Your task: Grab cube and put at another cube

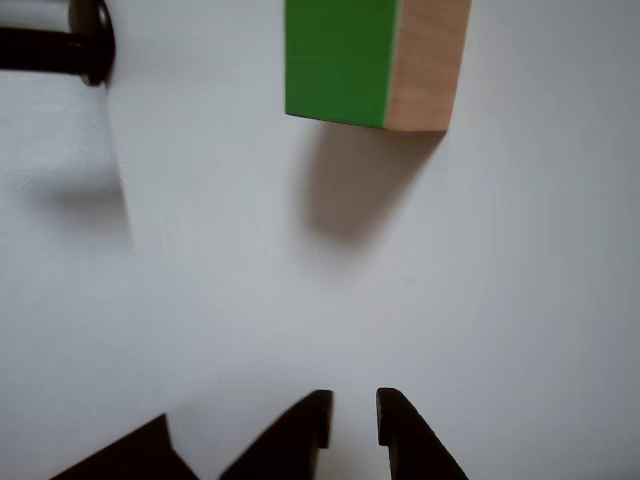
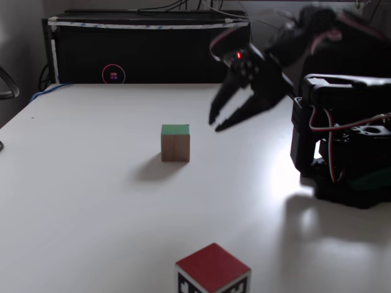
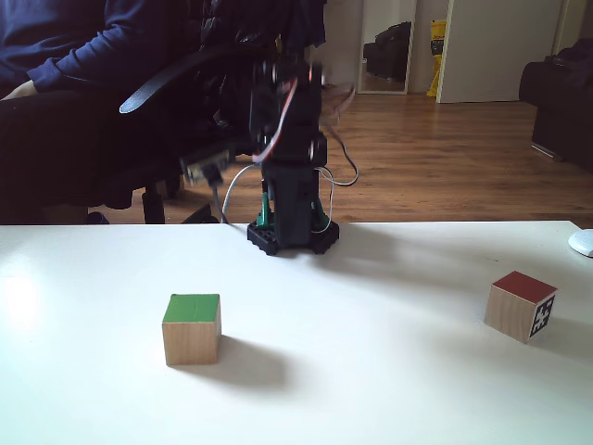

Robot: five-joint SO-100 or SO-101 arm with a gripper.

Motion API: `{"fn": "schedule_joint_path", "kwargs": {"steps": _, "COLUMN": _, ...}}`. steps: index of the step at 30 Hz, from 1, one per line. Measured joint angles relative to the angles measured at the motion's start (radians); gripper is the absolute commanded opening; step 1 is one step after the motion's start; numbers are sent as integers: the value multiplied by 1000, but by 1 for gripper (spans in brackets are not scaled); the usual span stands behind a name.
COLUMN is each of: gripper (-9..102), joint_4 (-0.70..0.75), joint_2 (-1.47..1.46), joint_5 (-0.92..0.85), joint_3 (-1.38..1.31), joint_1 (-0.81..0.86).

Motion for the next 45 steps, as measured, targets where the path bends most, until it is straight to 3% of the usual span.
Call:
{"fn": "schedule_joint_path", "kwargs": {"steps": 6, "gripper": 29, "joint_4": 51, "joint_2": -471, "joint_5": -130, "joint_3": -371, "joint_1": 133}}
{"fn": "schedule_joint_path", "kwargs": {"steps": 19, "gripper": 38, "joint_4": 94, "joint_2": -1003, "joint_5": -330, "joint_3": -690, "joint_1": 291}}
{"fn": "schedule_joint_path", "kwargs": {"steps": 45, "gripper": 44, "joint_4": -52, "joint_2": -1226, "joint_5": -390, "joint_3": -649, "joint_1": 379}}
